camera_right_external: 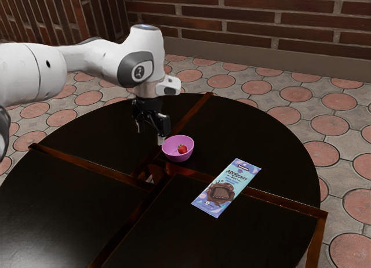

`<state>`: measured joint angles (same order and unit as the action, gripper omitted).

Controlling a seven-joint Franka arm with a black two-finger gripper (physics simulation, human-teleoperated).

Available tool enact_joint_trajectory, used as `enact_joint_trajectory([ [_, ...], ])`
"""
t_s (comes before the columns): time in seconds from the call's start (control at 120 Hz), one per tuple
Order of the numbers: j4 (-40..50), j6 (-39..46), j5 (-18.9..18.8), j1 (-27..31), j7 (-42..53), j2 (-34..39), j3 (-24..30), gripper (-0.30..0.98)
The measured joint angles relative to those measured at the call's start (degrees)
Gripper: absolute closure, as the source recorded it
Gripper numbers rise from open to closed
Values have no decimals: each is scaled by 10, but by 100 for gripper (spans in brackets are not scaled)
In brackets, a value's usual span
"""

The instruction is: Take strawberry from the bowl

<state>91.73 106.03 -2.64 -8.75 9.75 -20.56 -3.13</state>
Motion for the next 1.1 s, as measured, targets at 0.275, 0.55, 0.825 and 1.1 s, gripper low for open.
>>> enact_joint_trajectory([
  [0.275, -30, 60, 33, 1, 31, -31, -12, 0],
  [0.55, -106, 76, 89, 7, -227, -119, -39, 0],
  [0.825, -153, 84, 104, 14, -420, -169, -49, 6],
  [1.1, -202, 98, 105, 24, -526, -219, -49, 28],
])
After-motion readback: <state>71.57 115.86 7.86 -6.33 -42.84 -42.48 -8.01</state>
